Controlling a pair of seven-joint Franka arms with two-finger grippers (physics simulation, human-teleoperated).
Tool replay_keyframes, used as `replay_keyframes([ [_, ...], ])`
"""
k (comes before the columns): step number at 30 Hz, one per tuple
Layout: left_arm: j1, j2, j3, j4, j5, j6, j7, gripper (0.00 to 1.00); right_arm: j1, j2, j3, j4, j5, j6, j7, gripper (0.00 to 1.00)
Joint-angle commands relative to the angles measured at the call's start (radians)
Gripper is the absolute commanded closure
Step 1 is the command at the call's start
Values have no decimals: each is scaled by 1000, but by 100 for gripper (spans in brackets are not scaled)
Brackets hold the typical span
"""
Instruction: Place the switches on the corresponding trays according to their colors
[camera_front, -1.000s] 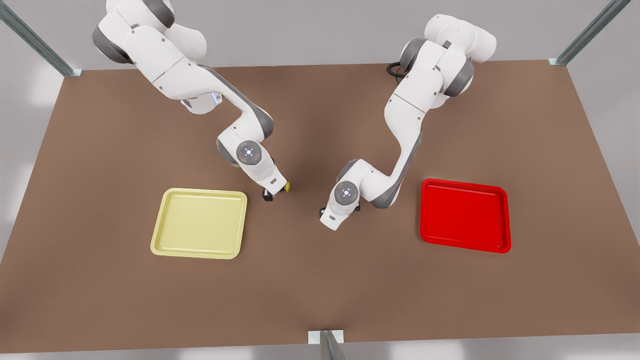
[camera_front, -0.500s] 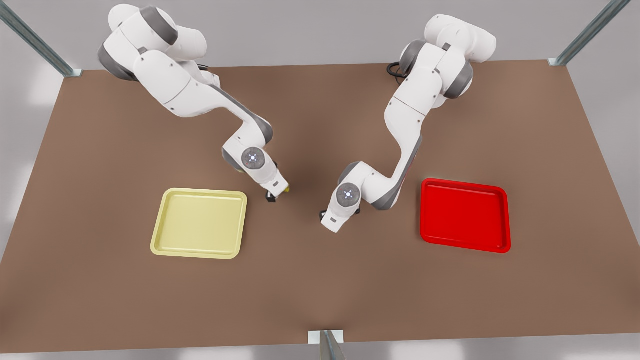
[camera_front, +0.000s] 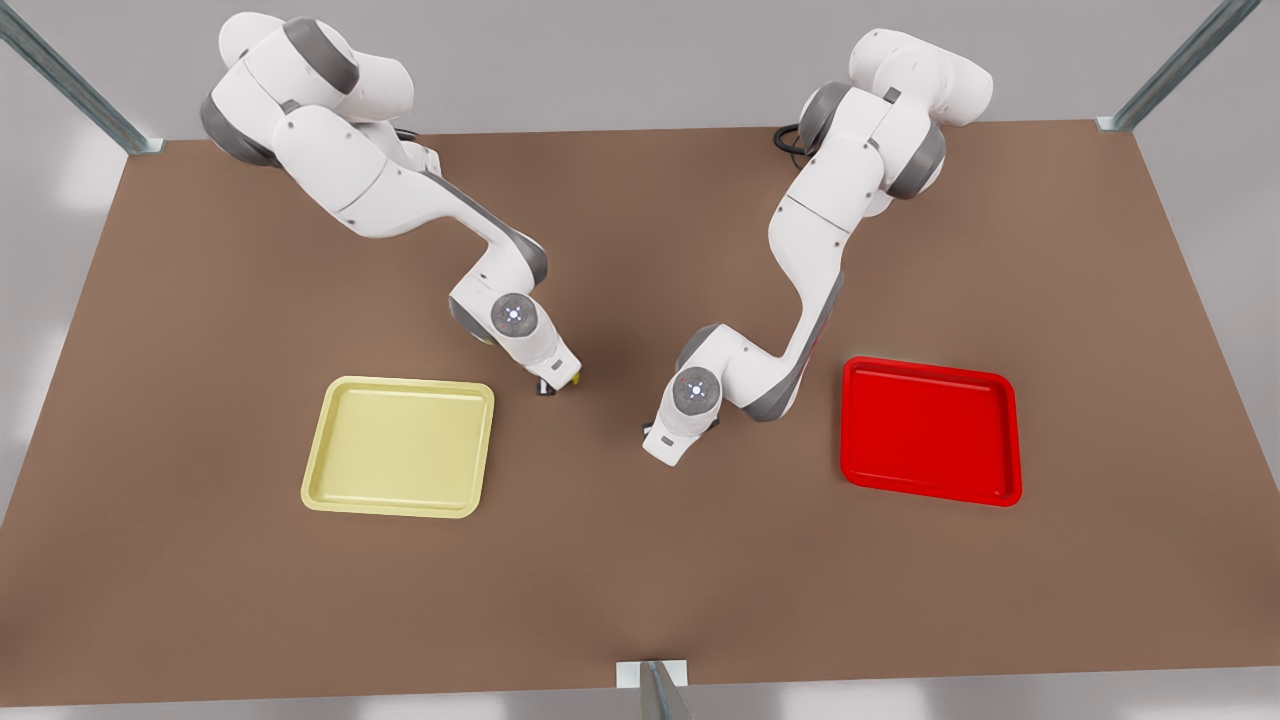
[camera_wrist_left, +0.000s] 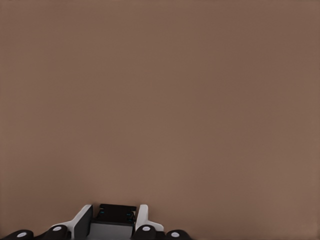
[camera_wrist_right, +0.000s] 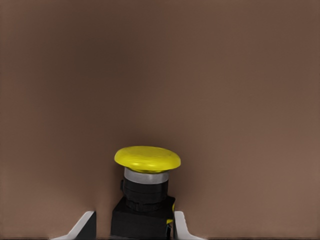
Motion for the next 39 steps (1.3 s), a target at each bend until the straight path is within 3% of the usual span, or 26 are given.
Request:
replay_keyframes([
  [1, 0, 0, 0, -2, 0, 0, 2, 56, -2, -6, 0, -4, -1, 0, 0, 41],
  [10, 0, 0, 3, -1, -2, 0, 2, 55, -3, -9, -1, -25, -20, 9, 2, 43],
  [15, 44, -84, 6, -29, -2, -81, 46, 51, -5, -7, 0, -22, -20, 9, 0, 46],
  [21, 327, -374, 12, -319, 90, -302, 403, 50, -17, -12, 0, -16, -20, 1, 0, 46],
  [24, 469, -387, 12, -382, 136, -325, 506, 50, -14, -3, 0, -14, -17, 11, 5, 46],
  [28, 543, -344, 14, -423, 148, -281, 569, 49, -14, -2, 0, -11, -17, 9, 3, 55],
  [29, 548, -344, 14, -426, 158, -278, 574, 33, -14, -2, 0, -11, -17, 9, 3, 55],
  [30, 549, -339, 14, -425, 158, -268, 572, 0, -16, -7, 0, -5, -14, 0, 2, 55],
  [36, 548, -414, 11, -379, 158, -366, 580, 0, -59, -68, -1, -5, 8, -35, -6, 52],
  [39, 546, -419, -110, -71, 147, -731, 601, 0, -56, -189, -82, -5, 146, -117, -18, 51],
])
